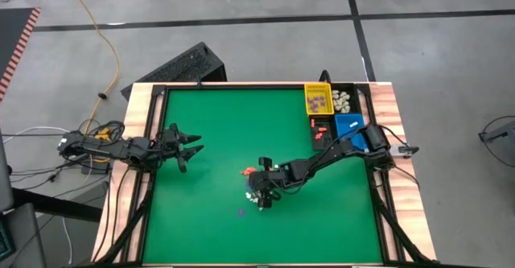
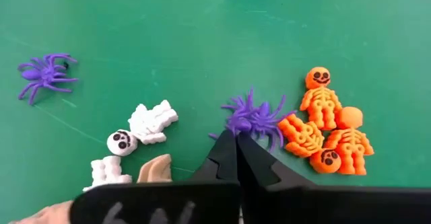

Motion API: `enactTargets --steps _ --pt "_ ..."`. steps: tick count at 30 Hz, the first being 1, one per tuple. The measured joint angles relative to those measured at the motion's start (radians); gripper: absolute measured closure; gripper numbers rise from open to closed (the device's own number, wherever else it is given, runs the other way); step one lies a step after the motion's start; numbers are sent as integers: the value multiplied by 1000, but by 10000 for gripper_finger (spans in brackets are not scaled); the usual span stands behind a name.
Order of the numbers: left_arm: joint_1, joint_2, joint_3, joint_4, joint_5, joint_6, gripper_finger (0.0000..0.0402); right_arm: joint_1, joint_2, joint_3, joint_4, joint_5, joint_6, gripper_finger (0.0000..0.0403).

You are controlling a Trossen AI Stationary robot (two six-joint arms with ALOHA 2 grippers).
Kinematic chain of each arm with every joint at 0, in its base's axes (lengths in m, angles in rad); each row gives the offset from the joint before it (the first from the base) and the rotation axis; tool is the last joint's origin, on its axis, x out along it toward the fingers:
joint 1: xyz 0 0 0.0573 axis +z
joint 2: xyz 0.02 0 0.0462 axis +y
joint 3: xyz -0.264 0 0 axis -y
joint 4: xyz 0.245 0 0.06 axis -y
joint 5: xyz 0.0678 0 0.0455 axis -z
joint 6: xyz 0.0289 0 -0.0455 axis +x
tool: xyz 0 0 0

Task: Sort Halloween decoration
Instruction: Put the purple spider toy into the yellow basket

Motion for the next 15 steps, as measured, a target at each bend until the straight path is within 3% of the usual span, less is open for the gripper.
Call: enactTargets --steps 8,15 --pt "0 0 0 0 0 0 223 5 -27 -3 -6 -8 -10 396" --pt "0 3 0 0 0 0 223 6 -127 -3 -55 -8 -20 396"
